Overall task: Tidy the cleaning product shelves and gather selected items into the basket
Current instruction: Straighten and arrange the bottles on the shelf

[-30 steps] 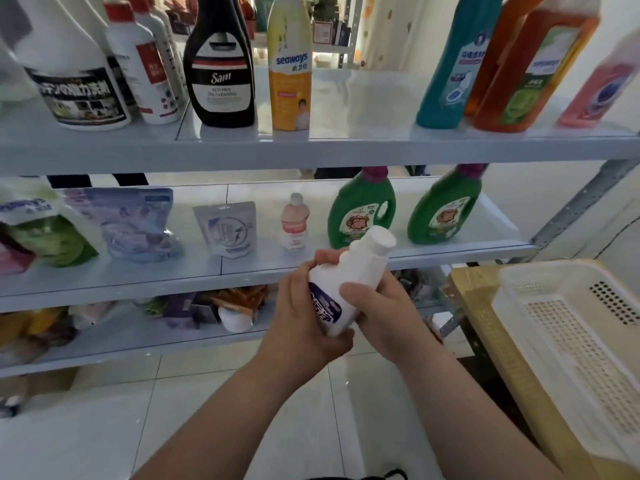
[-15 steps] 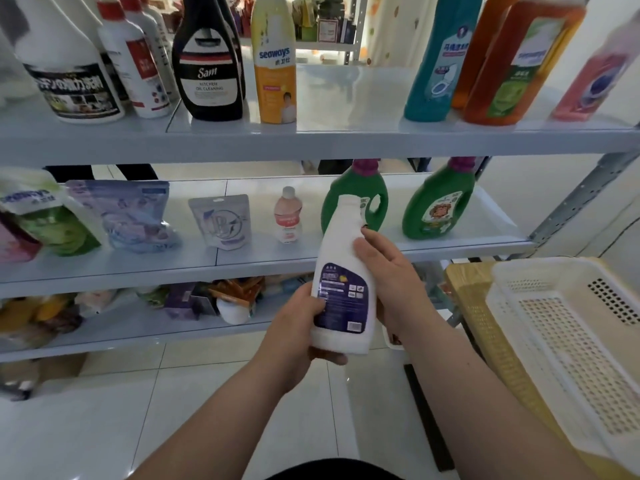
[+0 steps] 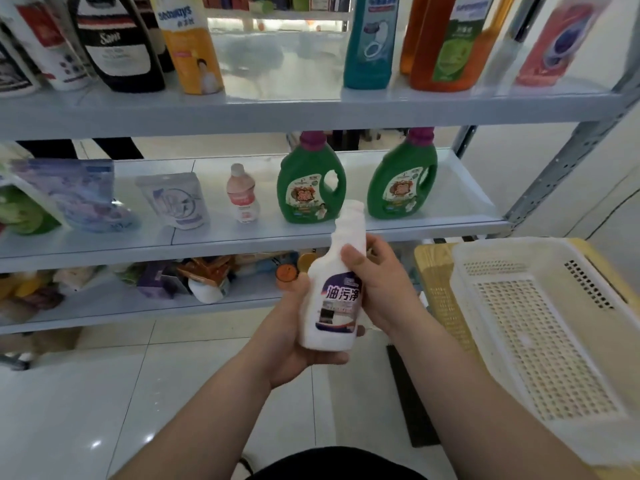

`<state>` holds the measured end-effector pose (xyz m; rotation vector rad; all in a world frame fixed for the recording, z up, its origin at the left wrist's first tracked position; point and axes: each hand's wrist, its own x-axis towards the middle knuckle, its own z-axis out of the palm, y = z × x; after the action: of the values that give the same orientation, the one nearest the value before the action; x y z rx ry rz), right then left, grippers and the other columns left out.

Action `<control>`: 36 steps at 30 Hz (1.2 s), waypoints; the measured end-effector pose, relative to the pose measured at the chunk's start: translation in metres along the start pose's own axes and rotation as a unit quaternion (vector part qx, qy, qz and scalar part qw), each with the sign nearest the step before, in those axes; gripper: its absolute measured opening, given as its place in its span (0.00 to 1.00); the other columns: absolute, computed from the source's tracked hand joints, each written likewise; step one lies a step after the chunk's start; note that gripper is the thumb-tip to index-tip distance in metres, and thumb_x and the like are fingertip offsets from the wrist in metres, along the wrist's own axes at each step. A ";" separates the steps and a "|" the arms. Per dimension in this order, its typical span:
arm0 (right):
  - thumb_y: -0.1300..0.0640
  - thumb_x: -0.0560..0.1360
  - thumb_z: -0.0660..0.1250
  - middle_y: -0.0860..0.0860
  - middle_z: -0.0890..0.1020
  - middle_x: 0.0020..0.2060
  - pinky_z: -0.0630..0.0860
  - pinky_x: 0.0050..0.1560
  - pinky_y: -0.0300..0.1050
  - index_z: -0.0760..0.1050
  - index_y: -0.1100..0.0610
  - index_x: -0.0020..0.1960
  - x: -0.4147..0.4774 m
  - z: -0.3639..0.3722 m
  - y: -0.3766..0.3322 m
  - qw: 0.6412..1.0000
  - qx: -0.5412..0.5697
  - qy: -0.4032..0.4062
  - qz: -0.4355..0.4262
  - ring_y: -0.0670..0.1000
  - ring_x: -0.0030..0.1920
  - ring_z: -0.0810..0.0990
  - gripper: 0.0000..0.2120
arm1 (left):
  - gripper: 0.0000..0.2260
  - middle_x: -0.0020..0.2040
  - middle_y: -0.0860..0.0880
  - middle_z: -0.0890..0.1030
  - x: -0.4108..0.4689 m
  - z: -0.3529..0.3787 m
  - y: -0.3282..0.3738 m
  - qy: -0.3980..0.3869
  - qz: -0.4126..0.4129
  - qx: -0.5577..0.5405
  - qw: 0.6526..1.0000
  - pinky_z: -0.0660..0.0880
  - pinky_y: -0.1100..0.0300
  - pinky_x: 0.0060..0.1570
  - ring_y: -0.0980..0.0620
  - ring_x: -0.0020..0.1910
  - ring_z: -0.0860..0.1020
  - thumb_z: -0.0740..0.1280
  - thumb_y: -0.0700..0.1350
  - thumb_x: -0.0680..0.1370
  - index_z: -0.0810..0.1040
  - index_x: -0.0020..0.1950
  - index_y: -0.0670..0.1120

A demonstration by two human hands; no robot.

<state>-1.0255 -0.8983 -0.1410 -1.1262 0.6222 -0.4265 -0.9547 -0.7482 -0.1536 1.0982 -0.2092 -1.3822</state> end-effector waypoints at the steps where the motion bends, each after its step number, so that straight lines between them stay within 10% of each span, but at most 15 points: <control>1: 0.49 0.66 0.82 0.55 0.86 0.51 0.84 0.46 0.53 0.74 0.49 0.63 0.001 -0.009 -0.001 1.000 -0.013 0.004 -0.014 0.54 0.48 0.87 0.29 | 0.33 0.59 0.41 0.85 0.003 0.004 -0.003 0.023 0.016 0.025 0.999 0.82 0.49 0.37 0.37 0.55 0.85 0.68 0.69 0.71 0.80 0.67 0.48; 7: 0.42 0.70 0.75 0.48 0.86 0.45 0.84 0.47 0.48 0.80 0.36 0.54 -0.004 -0.046 -0.012 0.997 -0.039 -0.048 -0.040 0.53 0.49 0.87 0.13 | 0.25 0.46 0.43 0.85 0.021 0.040 -0.022 0.185 0.030 -0.008 0.982 0.72 0.60 0.23 0.45 0.37 0.83 0.63 0.65 0.76 0.80 0.61 0.47; 12: 0.49 0.77 0.71 0.47 0.85 0.45 0.82 0.46 0.43 0.79 0.41 0.60 -0.007 -0.057 -0.011 0.995 -0.021 -0.087 -0.033 0.50 0.49 0.87 0.12 | 0.32 0.39 0.40 0.82 0.023 0.062 -0.037 0.136 0.025 -0.123 0.983 0.63 0.67 0.16 0.43 0.28 0.81 0.61 0.67 0.72 0.79 0.61 0.42; 24: 0.55 0.74 0.73 0.48 0.84 0.59 0.82 0.60 0.57 0.75 0.45 0.67 -0.001 -0.048 0.000 0.982 -0.099 -0.161 -0.028 0.52 0.60 0.84 0.23 | 0.26 0.53 0.50 0.86 0.014 0.027 -0.037 0.226 0.144 0.126 0.955 0.83 0.48 0.37 0.45 0.49 0.86 0.82 0.56 0.63 0.78 0.59 0.61; 29: 0.32 0.69 0.68 0.45 0.84 0.48 0.83 0.53 0.57 0.75 0.37 0.55 0.013 -0.027 -0.014 0.962 -0.241 -0.087 -0.098 0.48 0.50 0.84 0.17 | 0.24 0.47 0.60 0.85 0.015 -0.004 -0.020 0.299 0.171 0.289 0.893 0.84 0.53 0.35 0.57 0.44 0.84 0.82 0.47 0.68 0.77 0.58 0.65; 36: 0.38 0.80 0.59 0.47 0.76 0.37 0.66 0.34 0.47 0.67 0.48 0.46 0.048 0.006 -0.057 0.851 -0.490 -0.033 -0.185 0.47 0.36 0.74 0.14 | 0.26 0.49 0.64 0.77 0.019 -0.041 0.025 0.341 0.295 0.550 0.703 0.68 0.70 0.42 0.63 0.47 0.72 0.77 0.52 0.72 0.69 0.65 0.64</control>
<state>-0.9861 -0.9451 -0.0980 -2.2579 0.5613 -0.3928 -0.9048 -0.7487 -0.1658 2.1946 -0.8204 -0.0622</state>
